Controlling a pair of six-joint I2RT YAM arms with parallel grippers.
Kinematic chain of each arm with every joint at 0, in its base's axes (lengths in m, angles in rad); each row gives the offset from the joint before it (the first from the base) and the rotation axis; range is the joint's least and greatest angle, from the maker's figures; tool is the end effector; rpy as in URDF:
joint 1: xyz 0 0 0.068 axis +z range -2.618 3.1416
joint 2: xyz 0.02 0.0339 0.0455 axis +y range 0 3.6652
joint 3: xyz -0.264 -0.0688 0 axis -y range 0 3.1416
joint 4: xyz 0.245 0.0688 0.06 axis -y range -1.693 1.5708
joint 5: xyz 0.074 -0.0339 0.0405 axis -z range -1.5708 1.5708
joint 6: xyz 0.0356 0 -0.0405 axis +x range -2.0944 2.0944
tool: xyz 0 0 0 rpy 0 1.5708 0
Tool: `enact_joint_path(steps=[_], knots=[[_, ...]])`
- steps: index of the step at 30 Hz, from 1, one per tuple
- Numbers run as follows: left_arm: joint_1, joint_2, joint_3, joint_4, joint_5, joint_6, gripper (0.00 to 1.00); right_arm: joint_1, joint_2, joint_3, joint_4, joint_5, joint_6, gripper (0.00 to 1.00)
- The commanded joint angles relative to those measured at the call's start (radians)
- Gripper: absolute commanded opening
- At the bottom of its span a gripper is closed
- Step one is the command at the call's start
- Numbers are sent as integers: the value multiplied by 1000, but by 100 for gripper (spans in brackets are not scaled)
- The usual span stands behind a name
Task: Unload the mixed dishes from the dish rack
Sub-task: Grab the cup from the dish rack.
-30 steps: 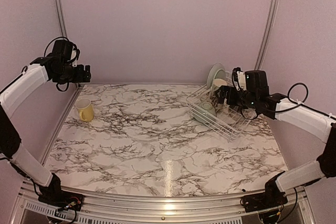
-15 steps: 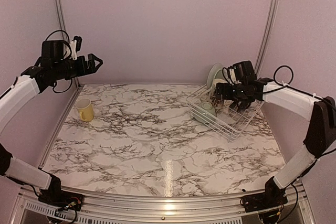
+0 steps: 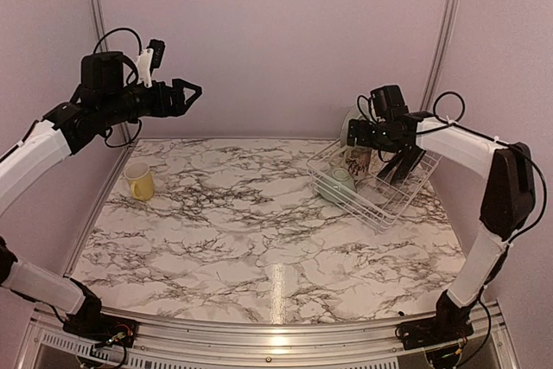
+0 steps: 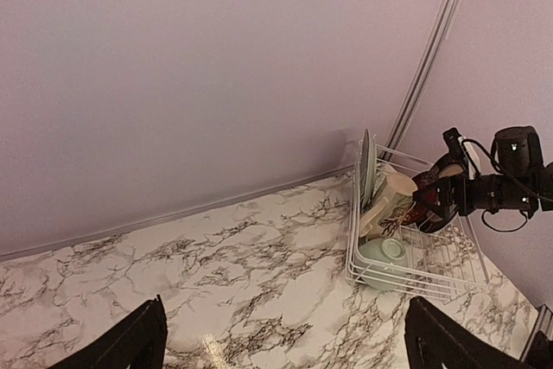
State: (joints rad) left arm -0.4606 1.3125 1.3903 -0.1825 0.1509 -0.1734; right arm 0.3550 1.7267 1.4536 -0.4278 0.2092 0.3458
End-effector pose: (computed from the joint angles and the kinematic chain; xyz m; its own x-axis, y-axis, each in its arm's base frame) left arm 0.2670 -0.1385 0.4362 -0.1911 -0.0956 -0.9769 0.5486 0.8149 -0.1871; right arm 0.3741 0.1308 0.2958 -0.6337 0.1187 -0.7644 0.0251 0.9908 0.1330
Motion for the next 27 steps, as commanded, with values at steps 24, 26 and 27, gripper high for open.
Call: enact_joint_path(steps=[24, 26, 27], knots=[[-15, -95, -160, 38, -106, 108, 98, -70, 297, 284, -39, 30, 2, 95], [-15, -96, -162, 40, -108, 107, 98, -70, 311, 289, -39, 23, 6, 93], [-15, -95, -163, 41, -107, 108, 98, -70, 316, 291, -37, 23, 7, 91]])
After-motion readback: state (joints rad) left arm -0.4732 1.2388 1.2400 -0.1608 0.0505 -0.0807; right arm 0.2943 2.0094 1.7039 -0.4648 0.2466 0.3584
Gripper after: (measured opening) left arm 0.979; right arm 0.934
